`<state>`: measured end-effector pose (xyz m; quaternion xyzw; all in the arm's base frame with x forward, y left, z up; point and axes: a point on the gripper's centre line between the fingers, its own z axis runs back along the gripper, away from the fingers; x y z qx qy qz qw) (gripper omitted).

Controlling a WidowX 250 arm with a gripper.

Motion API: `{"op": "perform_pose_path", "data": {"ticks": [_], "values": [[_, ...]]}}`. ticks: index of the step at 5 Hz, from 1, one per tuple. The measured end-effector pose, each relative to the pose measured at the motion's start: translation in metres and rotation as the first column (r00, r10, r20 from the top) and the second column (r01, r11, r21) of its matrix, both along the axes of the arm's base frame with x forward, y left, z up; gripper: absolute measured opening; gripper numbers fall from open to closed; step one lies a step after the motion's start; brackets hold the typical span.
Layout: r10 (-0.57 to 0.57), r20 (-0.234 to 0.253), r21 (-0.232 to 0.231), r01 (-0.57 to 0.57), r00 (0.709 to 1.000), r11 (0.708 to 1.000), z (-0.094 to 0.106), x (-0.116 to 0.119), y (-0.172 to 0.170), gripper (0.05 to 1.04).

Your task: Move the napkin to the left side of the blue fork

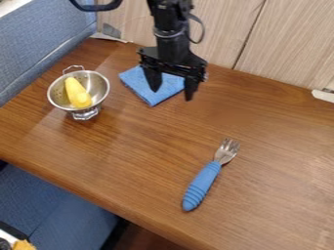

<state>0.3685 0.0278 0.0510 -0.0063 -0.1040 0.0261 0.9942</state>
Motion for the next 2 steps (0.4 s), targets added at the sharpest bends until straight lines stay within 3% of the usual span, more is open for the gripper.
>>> {"op": "perform_pose_path", "data": {"ticks": [1, 2], "values": [[0.086, -0.029, -0.041, -0.087, 0.996, 0.995, -0.014, 0.020, 0.023, 1.001], [0.137, -0.035, -0.052, -0.139, 0.990, 0.989, -0.020, 0.040, 0.042, 1.001]]}}
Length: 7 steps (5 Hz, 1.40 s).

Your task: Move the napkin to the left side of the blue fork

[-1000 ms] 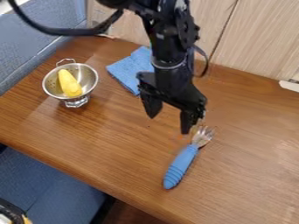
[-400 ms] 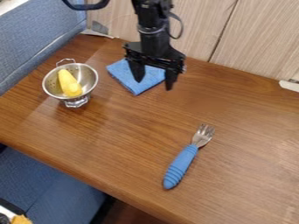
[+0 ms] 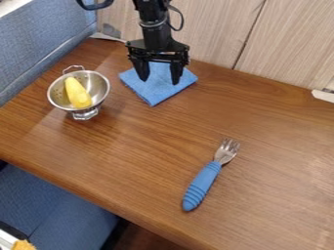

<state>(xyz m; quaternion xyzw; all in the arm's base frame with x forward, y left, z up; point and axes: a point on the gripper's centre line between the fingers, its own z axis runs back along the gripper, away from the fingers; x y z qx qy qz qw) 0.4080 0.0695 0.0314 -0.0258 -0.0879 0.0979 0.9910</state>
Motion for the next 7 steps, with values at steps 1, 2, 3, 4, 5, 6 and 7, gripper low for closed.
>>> {"op": "perform_pose_path", "data": {"ticks": [1, 2, 3, 4, 5, 6, 7], "values": [[0.021, -0.027, 0.003, -0.021, 0.999, 1.000, -0.010, 0.013, 0.009, 1.001], [0.025, -0.006, 0.012, -0.025, 1.000, 1.000, -0.009, 0.024, 0.015, 1.001], [0.031, -0.017, 0.003, -0.031, 0.999, 1.000, -0.018, 0.034, 0.022, 1.001], [0.031, -0.026, 0.010, -0.031, 0.999, 0.999, -0.025, 0.039, 0.024, 1.001], [0.024, -0.026, 0.014, -0.023, 0.999, 1.000, -0.030, 0.040, 0.022, 1.001], [0.010, -0.041, 0.018, -0.010, 0.999, 1.000, -0.035, 0.036, 0.014, 1.001], [-0.008, -0.035, 0.014, 0.008, 0.999, 1.000, -0.035, 0.027, 0.006, 0.998]]}}
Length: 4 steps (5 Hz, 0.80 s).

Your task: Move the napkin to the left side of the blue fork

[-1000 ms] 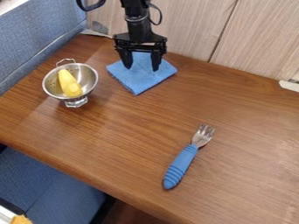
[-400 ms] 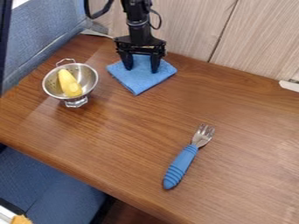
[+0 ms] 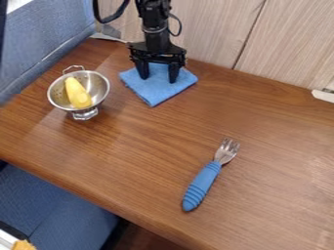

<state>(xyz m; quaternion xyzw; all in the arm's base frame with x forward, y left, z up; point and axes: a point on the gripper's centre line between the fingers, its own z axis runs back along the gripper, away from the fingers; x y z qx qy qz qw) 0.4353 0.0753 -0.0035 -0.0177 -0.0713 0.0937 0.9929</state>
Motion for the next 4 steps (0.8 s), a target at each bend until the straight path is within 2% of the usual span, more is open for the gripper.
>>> {"op": "perform_pose_path", "data": {"ticks": [2, 4], "values": [[-0.077, 0.000, -0.027, 0.077, 0.997, 0.997, 0.001, -0.025, -0.035, 0.998], [-0.162, -0.013, -0.031, 0.162, 0.987, 0.986, -0.001, -0.050, -0.061, 0.999]]}}
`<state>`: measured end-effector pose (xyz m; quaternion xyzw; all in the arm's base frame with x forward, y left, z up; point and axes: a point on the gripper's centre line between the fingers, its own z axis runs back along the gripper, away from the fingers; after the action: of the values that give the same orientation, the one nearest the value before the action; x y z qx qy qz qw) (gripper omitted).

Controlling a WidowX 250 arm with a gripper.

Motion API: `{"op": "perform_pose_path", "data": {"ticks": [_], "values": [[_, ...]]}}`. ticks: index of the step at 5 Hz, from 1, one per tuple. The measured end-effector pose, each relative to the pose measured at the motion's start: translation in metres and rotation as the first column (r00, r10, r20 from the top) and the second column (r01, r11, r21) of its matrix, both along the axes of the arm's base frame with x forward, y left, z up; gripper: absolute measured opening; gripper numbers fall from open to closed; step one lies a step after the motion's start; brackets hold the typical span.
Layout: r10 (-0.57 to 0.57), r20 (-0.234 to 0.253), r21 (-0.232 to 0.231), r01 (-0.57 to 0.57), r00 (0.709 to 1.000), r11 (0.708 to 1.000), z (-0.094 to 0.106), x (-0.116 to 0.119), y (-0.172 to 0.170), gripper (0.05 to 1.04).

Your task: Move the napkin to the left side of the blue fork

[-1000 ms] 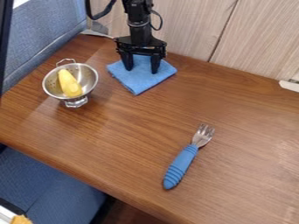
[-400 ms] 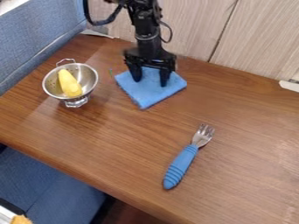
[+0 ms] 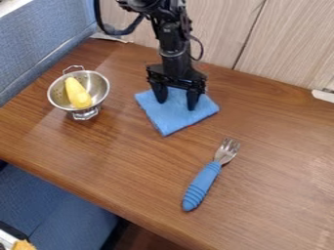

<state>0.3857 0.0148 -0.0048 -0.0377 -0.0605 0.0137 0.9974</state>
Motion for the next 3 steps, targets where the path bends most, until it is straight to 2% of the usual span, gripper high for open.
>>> {"op": "perform_pose_path", "data": {"ticks": [1, 3], "values": [[-0.030, -0.014, 0.004, 0.030, 0.999, 1.000, -0.001, -0.017, -0.011, 0.999], [-0.032, -0.045, 0.051, 0.034, 0.998, 0.998, 0.002, -0.057, -0.009, 0.999]]}}
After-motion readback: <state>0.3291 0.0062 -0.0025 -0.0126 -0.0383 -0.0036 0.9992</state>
